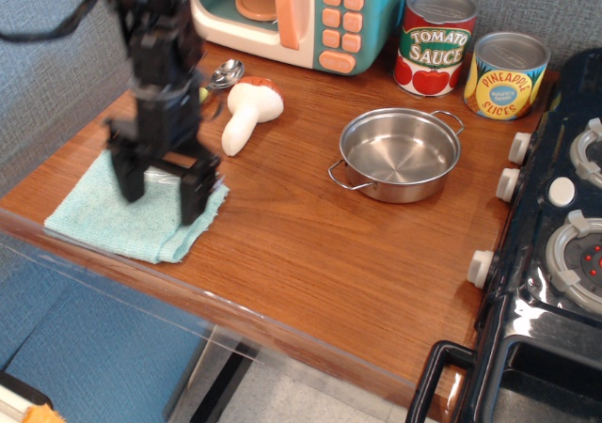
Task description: Push the blue cloth to the left
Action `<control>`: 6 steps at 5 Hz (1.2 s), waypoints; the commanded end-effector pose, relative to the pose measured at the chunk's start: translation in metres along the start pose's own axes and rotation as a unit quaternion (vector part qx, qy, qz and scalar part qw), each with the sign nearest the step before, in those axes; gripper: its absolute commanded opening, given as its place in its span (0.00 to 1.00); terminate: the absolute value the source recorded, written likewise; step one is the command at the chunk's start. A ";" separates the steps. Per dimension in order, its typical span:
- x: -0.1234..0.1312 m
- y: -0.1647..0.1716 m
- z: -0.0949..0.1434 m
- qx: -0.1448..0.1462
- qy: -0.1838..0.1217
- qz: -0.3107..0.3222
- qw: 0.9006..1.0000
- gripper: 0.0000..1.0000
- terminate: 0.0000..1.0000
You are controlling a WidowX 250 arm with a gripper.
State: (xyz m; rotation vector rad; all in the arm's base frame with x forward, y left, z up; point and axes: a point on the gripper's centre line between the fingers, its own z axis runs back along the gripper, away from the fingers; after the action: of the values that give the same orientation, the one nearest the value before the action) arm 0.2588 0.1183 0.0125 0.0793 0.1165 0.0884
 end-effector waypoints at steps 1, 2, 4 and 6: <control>-0.004 0.021 0.006 -0.020 -0.027 0.050 0.998 1.00 0.00; -0.005 0.009 0.001 -0.034 -0.015 0.029 0.999 1.00 0.00; -0.013 -0.081 -0.001 -0.088 -0.027 -0.091 0.992 1.00 0.00; -0.023 -0.163 0.005 -0.110 -0.031 -0.154 0.982 1.00 0.00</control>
State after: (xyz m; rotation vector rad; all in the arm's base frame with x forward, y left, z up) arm 0.2625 -0.0369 0.0080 -0.1483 0.0287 -0.1936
